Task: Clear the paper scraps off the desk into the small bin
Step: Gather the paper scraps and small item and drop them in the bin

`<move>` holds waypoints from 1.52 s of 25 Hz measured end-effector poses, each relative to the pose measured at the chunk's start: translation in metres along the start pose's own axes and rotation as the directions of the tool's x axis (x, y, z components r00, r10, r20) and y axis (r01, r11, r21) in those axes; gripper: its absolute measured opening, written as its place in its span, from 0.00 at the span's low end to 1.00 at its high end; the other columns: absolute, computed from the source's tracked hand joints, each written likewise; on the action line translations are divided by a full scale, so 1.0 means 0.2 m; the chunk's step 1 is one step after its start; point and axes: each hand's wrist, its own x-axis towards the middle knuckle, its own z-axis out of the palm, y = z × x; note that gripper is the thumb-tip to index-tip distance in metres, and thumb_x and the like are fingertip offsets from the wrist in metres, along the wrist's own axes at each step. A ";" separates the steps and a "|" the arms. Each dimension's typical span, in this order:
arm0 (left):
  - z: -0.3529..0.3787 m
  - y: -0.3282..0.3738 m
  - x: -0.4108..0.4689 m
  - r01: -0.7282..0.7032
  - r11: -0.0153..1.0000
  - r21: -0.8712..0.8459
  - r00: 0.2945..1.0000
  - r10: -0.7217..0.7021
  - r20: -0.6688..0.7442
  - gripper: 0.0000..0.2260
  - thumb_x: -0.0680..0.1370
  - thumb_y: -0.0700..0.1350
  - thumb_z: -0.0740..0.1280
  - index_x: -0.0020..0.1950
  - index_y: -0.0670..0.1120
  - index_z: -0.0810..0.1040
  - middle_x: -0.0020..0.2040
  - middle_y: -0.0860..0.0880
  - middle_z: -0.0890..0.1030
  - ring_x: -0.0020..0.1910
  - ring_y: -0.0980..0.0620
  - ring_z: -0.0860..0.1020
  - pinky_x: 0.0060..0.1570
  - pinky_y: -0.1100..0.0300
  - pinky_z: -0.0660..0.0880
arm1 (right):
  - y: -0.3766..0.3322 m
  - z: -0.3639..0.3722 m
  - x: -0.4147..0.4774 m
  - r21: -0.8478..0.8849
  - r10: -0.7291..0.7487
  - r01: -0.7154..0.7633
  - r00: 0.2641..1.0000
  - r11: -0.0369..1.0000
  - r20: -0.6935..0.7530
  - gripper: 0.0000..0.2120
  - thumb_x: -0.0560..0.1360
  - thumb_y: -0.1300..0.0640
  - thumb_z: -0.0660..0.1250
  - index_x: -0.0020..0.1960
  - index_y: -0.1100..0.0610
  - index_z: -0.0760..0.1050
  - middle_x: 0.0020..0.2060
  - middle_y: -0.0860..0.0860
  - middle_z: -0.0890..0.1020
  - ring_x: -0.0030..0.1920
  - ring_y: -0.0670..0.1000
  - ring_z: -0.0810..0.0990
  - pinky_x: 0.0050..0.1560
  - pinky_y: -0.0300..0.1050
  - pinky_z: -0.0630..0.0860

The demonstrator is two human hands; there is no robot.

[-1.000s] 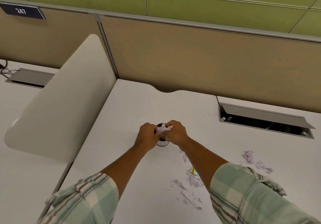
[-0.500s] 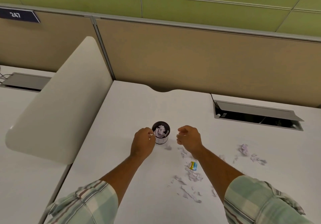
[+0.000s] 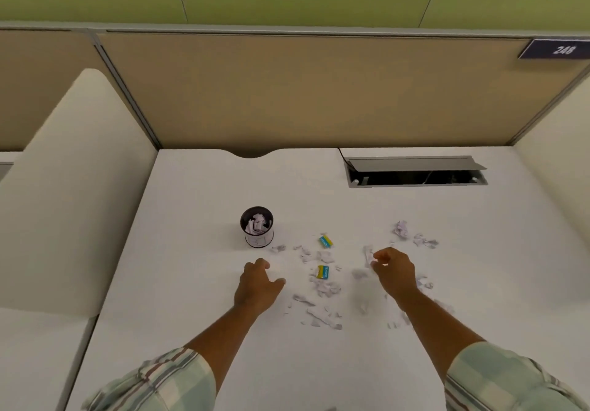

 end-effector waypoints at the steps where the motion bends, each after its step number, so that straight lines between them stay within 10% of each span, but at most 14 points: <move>1: 0.03 0.01 -0.01 0.010 0.999 0.034 0.999 -0.011 0.032 0.28 0.72 0.59 0.74 0.66 0.50 0.71 0.64 0.47 0.72 0.61 0.45 0.76 0.55 0.52 0.77 | 0.08 -0.06 -0.01 -0.088 -0.026 0.022 0.999 0.996 -0.035 0.07 0.75 0.63 0.72 0.53 0.59 0.81 0.51 0.55 0.85 0.53 0.57 0.82 0.60 0.51 0.77; 9: 0.38 0.19 -0.19 -0.048 0.966 0.252 0.993 0.018 0.120 0.42 0.65 0.63 0.78 0.72 0.50 0.66 0.66 0.45 0.68 0.67 0.42 0.71 0.59 0.49 0.77 | 0.67 -0.46 -0.15 -0.337 0.252 -0.257 0.966 0.906 -0.060 0.23 0.77 0.49 0.69 0.69 0.55 0.71 0.60 0.61 0.72 0.62 0.65 0.76 0.58 0.58 0.79; 19: 0.71 0.38 -0.43 -0.193 0.917 0.349 0.975 0.138 0.174 0.36 0.68 0.51 0.79 0.72 0.52 0.67 0.64 0.46 0.67 0.61 0.46 0.74 0.58 0.57 0.76 | 0.73 -0.36 -0.17 -0.427 0.067 0.033 0.974 0.904 0.217 0.46 0.71 0.38 0.74 0.80 0.47 0.54 0.69 0.56 0.63 0.68 0.62 0.68 0.63 0.57 0.75; 29: 0.81 0.40 -0.46 -0.182 0.947 0.264 0.982 0.163 0.094 0.06 0.78 0.41 0.68 0.53 0.45 0.83 0.53 0.46 0.81 0.54 0.50 0.79 0.47 0.69 0.66 | 0.70 -0.23 -0.15 -0.425 -0.140 0.260 0.946 0.867 0.293 0.09 0.80 0.60 0.61 0.57 0.55 0.79 0.55 0.55 0.75 0.51 0.55 0.80 0.53 0.43 0.77; 38: 0.71 0.45 -0.38 0.003 0.998 0.060 0.999 -0.006 0.045 0.06 0.75 0.36 0.73 0.50 0.42 0.87 0.49 0.45 0.87 0.47 0.49 0.84 0.53 0.63 0.80 | 0.55 -0.25 -0.07 0.107 0.020 -0.050 0.965 0.993 0.262 0.04 0.71 0.68 0.71 0.42 0.62 0.85 0.36 0.57 0.87 0.35 0.54 0.84 0.40 0.43 0.82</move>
